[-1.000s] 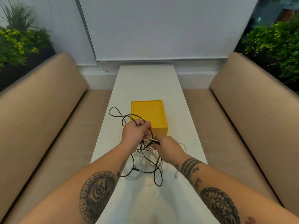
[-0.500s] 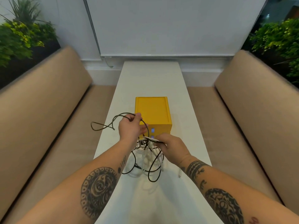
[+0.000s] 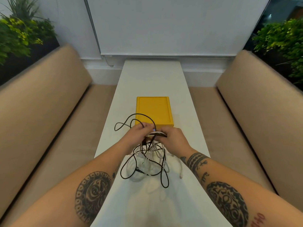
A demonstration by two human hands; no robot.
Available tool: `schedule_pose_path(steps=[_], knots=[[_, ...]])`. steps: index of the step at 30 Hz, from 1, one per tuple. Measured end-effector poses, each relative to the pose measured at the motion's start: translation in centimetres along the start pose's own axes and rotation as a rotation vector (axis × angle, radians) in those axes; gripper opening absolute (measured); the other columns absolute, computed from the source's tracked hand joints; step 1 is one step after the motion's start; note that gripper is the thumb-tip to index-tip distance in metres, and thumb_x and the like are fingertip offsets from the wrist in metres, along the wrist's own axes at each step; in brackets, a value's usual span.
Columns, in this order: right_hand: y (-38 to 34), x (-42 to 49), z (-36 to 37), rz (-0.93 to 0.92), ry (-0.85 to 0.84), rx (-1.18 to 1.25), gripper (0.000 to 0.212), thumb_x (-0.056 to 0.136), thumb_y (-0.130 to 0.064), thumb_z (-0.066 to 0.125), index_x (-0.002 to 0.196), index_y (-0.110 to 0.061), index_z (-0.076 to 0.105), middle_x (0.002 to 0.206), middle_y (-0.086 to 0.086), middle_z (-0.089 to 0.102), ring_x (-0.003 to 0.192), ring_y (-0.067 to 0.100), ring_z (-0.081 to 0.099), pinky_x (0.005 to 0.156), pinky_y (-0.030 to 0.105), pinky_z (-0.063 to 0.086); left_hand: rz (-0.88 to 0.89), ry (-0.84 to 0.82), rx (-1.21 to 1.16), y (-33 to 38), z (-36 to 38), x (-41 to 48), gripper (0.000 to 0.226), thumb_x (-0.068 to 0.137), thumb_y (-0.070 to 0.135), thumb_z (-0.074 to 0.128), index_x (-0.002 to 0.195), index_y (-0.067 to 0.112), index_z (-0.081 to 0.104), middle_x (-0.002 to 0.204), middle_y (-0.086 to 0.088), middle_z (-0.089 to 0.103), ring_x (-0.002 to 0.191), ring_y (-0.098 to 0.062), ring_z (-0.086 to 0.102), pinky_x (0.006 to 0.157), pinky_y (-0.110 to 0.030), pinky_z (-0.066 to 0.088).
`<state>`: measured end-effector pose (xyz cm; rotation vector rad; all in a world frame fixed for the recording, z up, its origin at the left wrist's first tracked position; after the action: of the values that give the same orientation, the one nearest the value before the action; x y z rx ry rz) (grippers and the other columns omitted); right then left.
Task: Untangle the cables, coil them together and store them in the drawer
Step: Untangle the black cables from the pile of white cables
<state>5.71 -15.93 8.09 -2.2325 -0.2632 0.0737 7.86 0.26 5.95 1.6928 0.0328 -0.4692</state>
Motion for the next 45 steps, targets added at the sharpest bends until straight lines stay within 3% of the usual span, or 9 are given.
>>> schedule_pose_path(steps=[4,9,13,20,25,32,35,40,45], knots=[[0.1,0.0,-0.4,0.005,-0.011,0.067,0.03,0.092,-0.011,0.069,0.1,-0.039,0.075,0.069,-0.047,0.058,0.079,-0.024,0.056,0.07,0.002,0.039,-0.146,-0.112,-0.19,0.0,-0.5,-0.3,0.034,0.099,0.038,0.056,0.112,0.01,0.071,0.093,-0.01,0.067,0.08,-0.028,0.063,0.082,-0.047,0.051],[0.7,-0.2,-0.1,-0.018,-0.017,-0.117,0.017,0.095,-0.02,0.066,0.108,-0.021,0.078,0.084,-0.008,0.069,0.068,0.003,0.053,0.062,0.011,0.034,-0.202,-0.101,-0.122,0.0,-0.5,0.0,0.018,0.092,0.031,0.071,0.101,0.015,0.07,0.09,-0.007,0.07,0.083,-0.028,0.069,0.078,-0.046,0.054],[1.5,-0.6,0.5,-0.117,0.048,-0.288,0.024,0.098,-0.021,0.063,0.118,-0.013,0.072,0.108,0.01,0.072,0.094,0.03,0.064,0.074,0.022,0.037,-0.164,0.062,-0.138,0.2,0.0,0.5,0.014,0.097,0.025,0.064,0.089,0.015,0.067,0.08,-0.006,0.07,0.071,-0.021,0.07,0.071,-0.041,0.055],[2.1,-0.6,0.2,0.07,0.087,-0.004,0.012,0.099,-0.02,0.058,0.098,-0.029,0.067,0.086,-0.004,0.068,0.08,0.016,0.063,0.071,0.032,0.049,-0.121,0.02,-0.204,0.6,0.5,0.6,0.014,0.094,0.021,0.067,0.082,0.016,0.062,0.079,-0.008,0.067,0.068,-0.022,0.067,0.069,-0.04,0.053],[1.9,-0.5,-0.3,0.033,-0.035,-0.011,0.02,0.098,-0.022,0.062,0.088,-0.039,0.061,0.073,-0.021,0.055,0.069,-0.007,0.053,0.062,0.011,0.036,-0.115,-0.019,-0.095,0.4,0.4,0.3,0.014,0.097,0.026,0.065,0.086,0.017,0.063,0.08,-0.001,0.069,0.078,-0.019,0.07,0.074,-0.04,0.054],[3.5,-1.7,0.7,-0.365,-0.167,-0.515,0.019,0.079,-0.004,0.068,0.085,-0.021,0.073,0.08,-0.002,0.069,0.076,0.026,0.065,0.072,0.034,0.048,-0.211,0.345,-0.486,1.1,-0.7,0.9,0.017,0.104,0.022,0.053,0.097,0.008,0.06,0.078,-0.007,0.065,0.068,-0.023,0.064,0.056,-0.036,0.059],[4.4,-3.0,1.3,-0.288,-0.229,-0.602,0.017,0.085,-0.007,0.065,0.092,-0.021,0.072,0.088,-0.002,0.07,0.085,0.027,0.064,0.082,0.037,0.043,-0.199,0.355,-0.505,2.0,-2.6,1.0,0.023,0.106,0.024,0.05,0.102,0.004,0.06,0.083,-0.009,0.068,0.064,-0.024,0.068,0.05,-0.033,0.057],[5.7,-2.7,2.0,-0.053,-0.369,-0.693,0.03,0.092,-0.01,0.055,0.115,-0.028,0.065,0.116,-0.002,0.064,0.113,0.025,0.055,0.092,0.038,0.041,-0.173,0.247,-0.379,2.7,-2.4,0.4,0.02,0.107,0.025,0.048,0.113,0.007,0.055,0.094,-0.011,0.074,0.066,-0.023,0.07,0.068,-0.044,0.063],[4.9,-1.9,0.0,0.24,-0.604,-0.412,0.065,0.078,-0.025,0.063,0.141,-0.037,0.049,0.14,-0.011,0.056,0.128,0.019,0.053,0.111,0.044,0.039,-0.082,0.201,-0.359,5.2,-1.0,-0.4,0.011,0.104,0.024,0.048,0.101,0.016,0.055,0.073,-0.002,0.056,0.05,-0.014,0.045,0.045,-0.027,0.042]])
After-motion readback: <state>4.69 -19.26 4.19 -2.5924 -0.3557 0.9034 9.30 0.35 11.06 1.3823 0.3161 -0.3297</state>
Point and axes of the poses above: each hand's wrist, its own x-axis towards the middle knuckle, its own z-axis out of the palm, y = z × x, the point moved 3 cm from there along x, towards the middle knuckle
